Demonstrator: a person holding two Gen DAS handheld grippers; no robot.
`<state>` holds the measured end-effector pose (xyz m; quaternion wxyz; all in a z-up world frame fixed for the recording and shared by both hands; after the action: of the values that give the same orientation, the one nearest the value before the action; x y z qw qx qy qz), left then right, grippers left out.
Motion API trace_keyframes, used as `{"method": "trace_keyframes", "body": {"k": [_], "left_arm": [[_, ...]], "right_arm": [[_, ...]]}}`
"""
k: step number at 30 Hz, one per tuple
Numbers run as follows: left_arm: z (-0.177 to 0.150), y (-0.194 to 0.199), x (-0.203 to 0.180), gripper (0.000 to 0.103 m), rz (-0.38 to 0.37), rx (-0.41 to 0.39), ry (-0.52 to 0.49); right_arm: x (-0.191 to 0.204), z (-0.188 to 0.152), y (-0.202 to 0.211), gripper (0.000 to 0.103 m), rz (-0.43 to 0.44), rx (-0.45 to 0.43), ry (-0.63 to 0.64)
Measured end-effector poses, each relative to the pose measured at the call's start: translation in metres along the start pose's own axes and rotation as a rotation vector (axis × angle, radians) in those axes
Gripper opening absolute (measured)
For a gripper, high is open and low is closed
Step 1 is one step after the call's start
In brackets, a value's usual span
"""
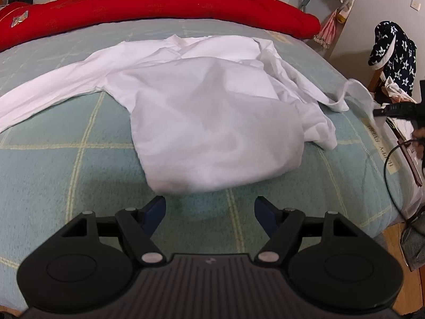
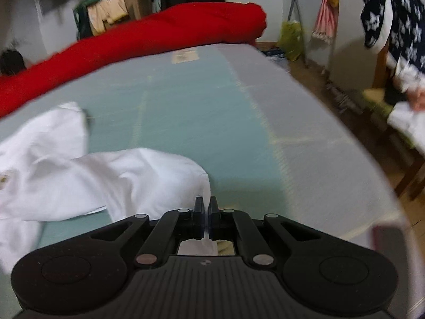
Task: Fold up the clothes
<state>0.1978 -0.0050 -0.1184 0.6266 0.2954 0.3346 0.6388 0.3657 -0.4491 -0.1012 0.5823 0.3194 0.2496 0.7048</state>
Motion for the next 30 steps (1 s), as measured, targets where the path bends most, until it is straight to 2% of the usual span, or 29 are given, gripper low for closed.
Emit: {"method": "trace_keyframes", "body": {"k": [11, 19, 22, 25, 30], "left_arm": [[0.018, -0.014, -0.007, 0.074, 0.052, 0.006, -0.021], [0.028, -0.02, -0.007, 0.075, 0.081, 0.004, -0.025], [0.029, -0.023, -0.008, 0.075, 0.093, 0.011, -0.03], [0.029, -0.025, -0.008, 0.075, 0.1, 0.015, -0.03], [0.029, -0.026, -0.008, 0.075, 0.102, 0.022, -0.03]], "right_arm": [[-0.058, 0.063, -0.02, 0.004, -0.305, 0.08, 0.262], [-0.1, 0.109, -0.011, 0.004, -0.467, 0.022, 0.283], [-0.12, 0.124, -0.005, 0.004, -0.494, -0.007, 0.241], [-0.137, 0.129, -0.013, 0.004, -0.481, -0.006, 0.178], [-0.153, 0.109, -0.046, 0.004, -0.467, 0.072, 0.127]]}}
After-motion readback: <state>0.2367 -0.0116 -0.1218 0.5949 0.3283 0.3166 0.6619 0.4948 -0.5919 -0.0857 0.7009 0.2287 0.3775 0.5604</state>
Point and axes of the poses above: each gripper's, at about its wrist camera, not at the fingertips, and y roughly against the way its jaws point, x to its left, z to its top, the point moved 9 cm from there along -y, roughly the way its jaws point, and after that the axes turned 9 degrees about z, right-handed, at the moved point
